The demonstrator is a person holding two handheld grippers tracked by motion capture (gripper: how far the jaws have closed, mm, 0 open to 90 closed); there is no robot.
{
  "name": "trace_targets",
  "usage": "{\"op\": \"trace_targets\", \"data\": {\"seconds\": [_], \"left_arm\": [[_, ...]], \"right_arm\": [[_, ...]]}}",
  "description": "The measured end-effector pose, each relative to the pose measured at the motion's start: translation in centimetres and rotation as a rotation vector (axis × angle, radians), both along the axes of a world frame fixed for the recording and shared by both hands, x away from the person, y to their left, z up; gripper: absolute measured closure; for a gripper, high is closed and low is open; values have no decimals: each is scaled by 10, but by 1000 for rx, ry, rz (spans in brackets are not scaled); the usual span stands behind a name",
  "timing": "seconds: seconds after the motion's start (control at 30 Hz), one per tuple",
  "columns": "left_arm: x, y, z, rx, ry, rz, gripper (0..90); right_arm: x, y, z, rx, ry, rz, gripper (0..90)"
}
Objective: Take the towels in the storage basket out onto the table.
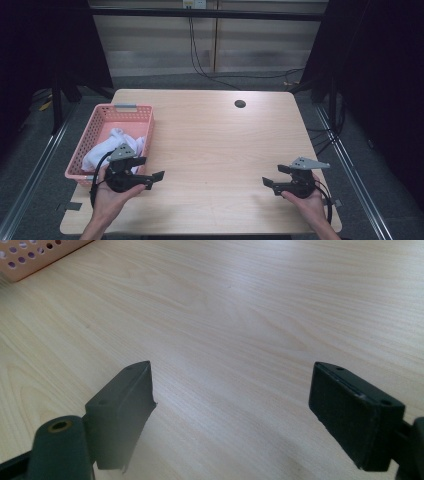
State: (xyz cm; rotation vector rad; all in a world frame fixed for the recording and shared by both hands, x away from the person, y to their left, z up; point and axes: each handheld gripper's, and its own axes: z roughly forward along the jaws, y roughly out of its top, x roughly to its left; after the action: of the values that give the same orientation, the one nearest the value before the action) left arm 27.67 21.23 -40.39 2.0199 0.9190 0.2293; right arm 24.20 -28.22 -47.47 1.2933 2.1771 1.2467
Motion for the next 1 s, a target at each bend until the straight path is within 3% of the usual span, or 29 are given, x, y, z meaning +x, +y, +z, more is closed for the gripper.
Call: {"op": "trace_targets", "data": {"seconds": [0.1, 0.17, 0.33, 0.4, 0.47, 0.53, 0.6, 0.63, 0.73, 0.77, 0.87, 1.0], "left_arm": [[6, 7, 4, -14, -4, 7, 158], [13, 16, 10, 23, -7, 33, 165], [24, 34, 17, 26, -9, 85, 176], [31, 42, 19, 83, -12, 105, 183], [35, 48, 20, 95, -10, 119, 185], [40, 55, 22, 120, 2, 136, 186], [43, 59, 22, 123, 11, 148, 175], [48, 69, 22, 119, 34, 177, 172], [54, 77, 21, 125, 68, 174, 160], [57, 83, 20, 150, 96, 165, 160], [63, 90, 18, 160, 98, 191, 159], [77, 99, 14, 189, 141, 220, 161]], "right_arm": [[0, 1, 0, -5, 3, 0, 182], [0, 2, 0, 1, 9, 0, 182], [1, 3, 0, -3, 3, 5, 183], [1, 3, 0, 6, -11, 1, 183], [1, 3, 1, 8, -15, 4, 183], [2, 4, 0, 6, -10, 5, 183], [2, 4, 0, 6, -4, 9, 183], [3, 5, -1, 6, 0, 13, 183], [3, 6, -1, 5, 2, 13, 183], [4, 6, -2, 8, 6, 19, 183], [6, 7, -3, 14, 20, 21, 183], [8, 8, -4, 19, 29, 27, 179]]}}
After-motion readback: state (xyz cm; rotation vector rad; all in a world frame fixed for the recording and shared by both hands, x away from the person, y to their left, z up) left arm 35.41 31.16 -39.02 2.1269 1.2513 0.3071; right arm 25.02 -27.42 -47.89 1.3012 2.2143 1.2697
